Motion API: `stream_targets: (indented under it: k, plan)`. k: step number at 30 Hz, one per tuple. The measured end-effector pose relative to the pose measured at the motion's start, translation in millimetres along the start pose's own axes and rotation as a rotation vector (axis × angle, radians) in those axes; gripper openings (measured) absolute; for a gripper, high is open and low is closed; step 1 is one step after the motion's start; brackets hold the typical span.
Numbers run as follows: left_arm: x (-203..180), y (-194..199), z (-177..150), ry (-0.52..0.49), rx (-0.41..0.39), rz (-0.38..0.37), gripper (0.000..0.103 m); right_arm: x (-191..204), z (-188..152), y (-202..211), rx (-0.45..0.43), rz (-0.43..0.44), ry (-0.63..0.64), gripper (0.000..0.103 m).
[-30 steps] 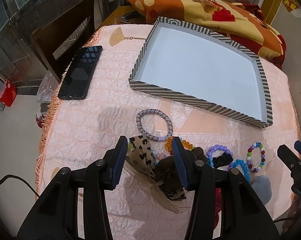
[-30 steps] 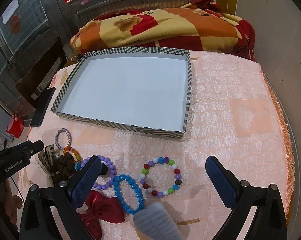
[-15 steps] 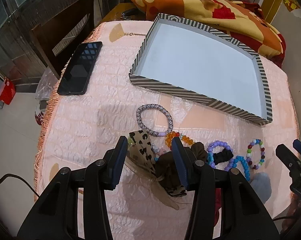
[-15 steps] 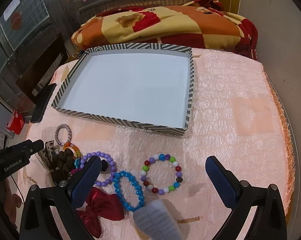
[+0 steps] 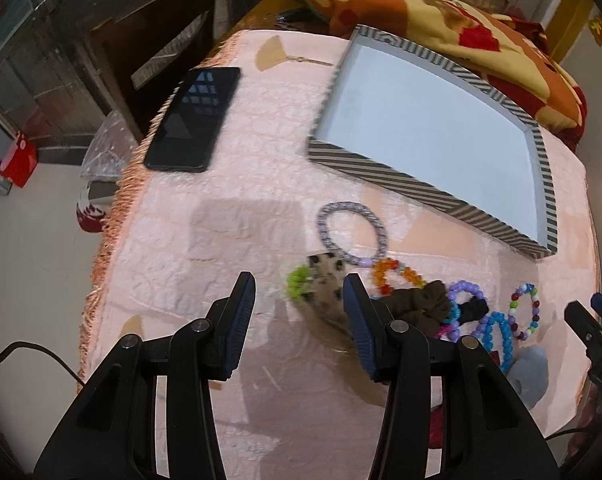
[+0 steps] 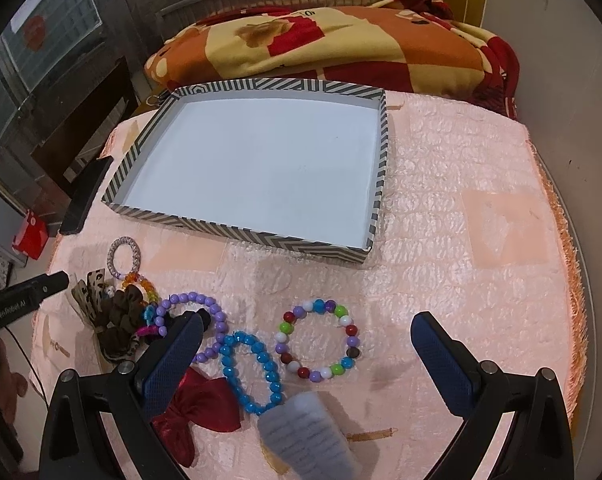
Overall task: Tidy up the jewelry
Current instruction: 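Grasp the light blue fuzzy scrunchie with the right gripper while the left grasps the leopard bow scrunchie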
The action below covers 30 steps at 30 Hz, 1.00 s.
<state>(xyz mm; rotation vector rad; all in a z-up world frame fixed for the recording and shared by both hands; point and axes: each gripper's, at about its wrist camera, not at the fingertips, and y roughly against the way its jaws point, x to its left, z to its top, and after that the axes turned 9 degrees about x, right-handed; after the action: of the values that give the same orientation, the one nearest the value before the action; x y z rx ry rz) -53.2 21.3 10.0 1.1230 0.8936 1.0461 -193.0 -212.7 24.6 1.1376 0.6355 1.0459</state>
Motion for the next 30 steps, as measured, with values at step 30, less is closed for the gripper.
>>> stream_targets:
  k: [30]
  plan:
    - [-27, -37, -27, -0.118, 0.169, -0.172, 0.056, -15, -71, -30, 0.21, 0.132, 0.172, 0.088]
